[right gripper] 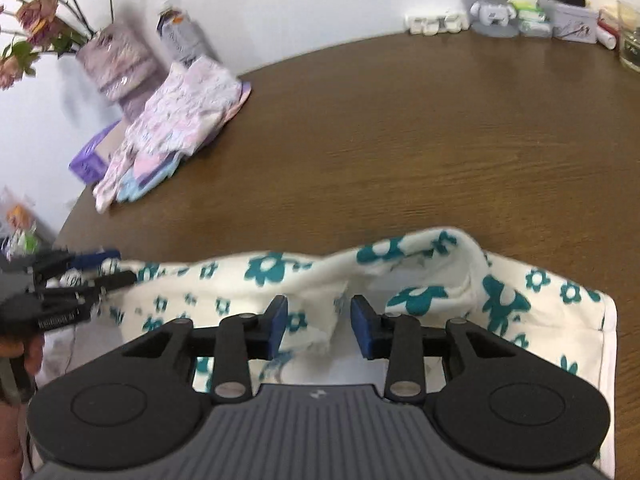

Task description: Fold clothes

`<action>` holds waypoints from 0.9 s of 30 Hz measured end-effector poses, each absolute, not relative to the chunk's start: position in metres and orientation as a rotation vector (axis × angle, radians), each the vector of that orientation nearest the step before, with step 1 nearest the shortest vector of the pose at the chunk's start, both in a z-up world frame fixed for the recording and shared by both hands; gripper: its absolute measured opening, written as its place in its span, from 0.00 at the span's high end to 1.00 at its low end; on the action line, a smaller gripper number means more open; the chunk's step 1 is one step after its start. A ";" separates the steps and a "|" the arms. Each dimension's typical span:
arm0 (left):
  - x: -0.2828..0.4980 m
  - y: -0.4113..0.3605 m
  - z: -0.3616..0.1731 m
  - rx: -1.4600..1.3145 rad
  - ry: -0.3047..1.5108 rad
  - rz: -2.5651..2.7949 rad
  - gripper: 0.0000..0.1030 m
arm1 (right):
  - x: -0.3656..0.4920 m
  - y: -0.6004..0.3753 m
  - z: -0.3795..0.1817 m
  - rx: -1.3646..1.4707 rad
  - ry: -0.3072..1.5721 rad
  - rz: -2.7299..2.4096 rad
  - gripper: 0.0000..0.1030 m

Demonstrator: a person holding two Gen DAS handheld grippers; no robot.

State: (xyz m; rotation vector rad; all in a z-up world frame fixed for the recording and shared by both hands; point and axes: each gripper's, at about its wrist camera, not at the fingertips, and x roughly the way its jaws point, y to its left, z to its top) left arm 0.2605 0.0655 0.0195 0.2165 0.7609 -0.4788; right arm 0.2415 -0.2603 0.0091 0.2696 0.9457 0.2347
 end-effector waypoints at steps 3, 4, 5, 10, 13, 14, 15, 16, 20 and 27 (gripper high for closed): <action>0.260 0.067 0.019 0.173 0.762 -0.454 0.89 | 0.242 -0.260 0.004 0.267 0.939 0.249 0.99; 0.259 0.067 0.019 0.167 0.757 -0.440 0.90 | 0.241 -0.261 0.003 0.259 0.934 0.252 0.99; 0.257 0.067 0.018 0.165 0.750 -0.425 0.90 | 0.242 -0.265 0.007 0.268 0.928 0.251 0.99; 0.254 0.064 0.016 0.123 0.733 -0.370 0.89 | 0.252 -0.281 0.018 0.277 0.931 0.241 0.99; 0.253 0.064 0.016 0.112 0.727 -0.348 0.85 | 0.258 -0.273 0.008 0.254 0.970 0.240 0.98; 0.252 0.065 0.017 0.106 0.727 -0.348 0.83 | 0.258 -0.272 0.008 0.259 0.971 0.239 0.97; 0.251 0.066 0.018 0.103 0.723 -0.348 0.82 | 0.258 -0.271 0.008 0.264 0.973 0.239 0.91; 0.250 0.067 0.020 0.101 0.717 -0.346 0.81 | 0.257 -0.272 0.010 0.279 0.973 0.241 0.82; 0.251 0.068 0.025 0.096 0.687 -0.339 0.78 | 0.255 -0.275 0.019 0.312 0.918 0.215 0.60; 0.253 0.065 0.015 0.121 0.720 -0.315 0.82 | 0.266 -0.272 0.004 0.290 0.928 0.182 0.95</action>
